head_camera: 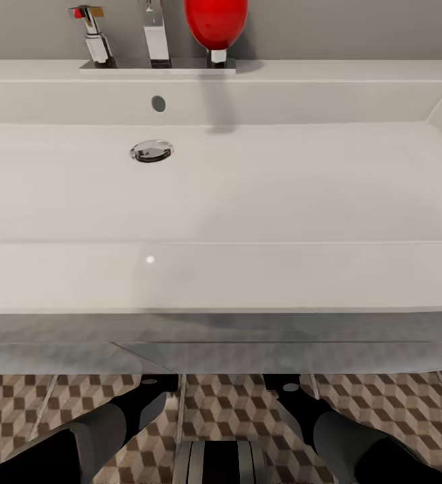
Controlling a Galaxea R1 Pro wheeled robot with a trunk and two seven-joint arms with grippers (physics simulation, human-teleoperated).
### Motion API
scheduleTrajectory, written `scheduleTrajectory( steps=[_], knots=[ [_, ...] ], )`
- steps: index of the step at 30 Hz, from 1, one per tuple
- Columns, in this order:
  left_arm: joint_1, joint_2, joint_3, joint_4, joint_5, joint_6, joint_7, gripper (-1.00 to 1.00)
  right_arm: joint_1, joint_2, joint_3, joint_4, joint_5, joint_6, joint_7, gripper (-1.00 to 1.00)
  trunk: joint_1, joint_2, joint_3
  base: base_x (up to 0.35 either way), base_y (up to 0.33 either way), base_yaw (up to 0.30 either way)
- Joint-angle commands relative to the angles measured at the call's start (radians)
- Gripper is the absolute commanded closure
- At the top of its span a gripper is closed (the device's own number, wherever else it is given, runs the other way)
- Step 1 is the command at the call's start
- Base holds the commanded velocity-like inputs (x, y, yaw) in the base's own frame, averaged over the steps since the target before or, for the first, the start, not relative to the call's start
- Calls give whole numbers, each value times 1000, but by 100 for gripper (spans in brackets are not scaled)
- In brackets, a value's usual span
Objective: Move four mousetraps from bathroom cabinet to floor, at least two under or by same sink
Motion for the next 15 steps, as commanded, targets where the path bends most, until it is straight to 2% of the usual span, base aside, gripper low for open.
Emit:
scheduleTrajectory(
  steps=[1,15],
  knots=[
    [0,0,-8,-2,4,2,6,100,-6,0,8,1,-14,-5,-5,100,0,0,-2,0,0,0],
    [-5,-9,-7,-5,4,3,6,100,-29,-1,2,2,-18,15,-32,100,0,0,-25,0,0,0]
  ],
)
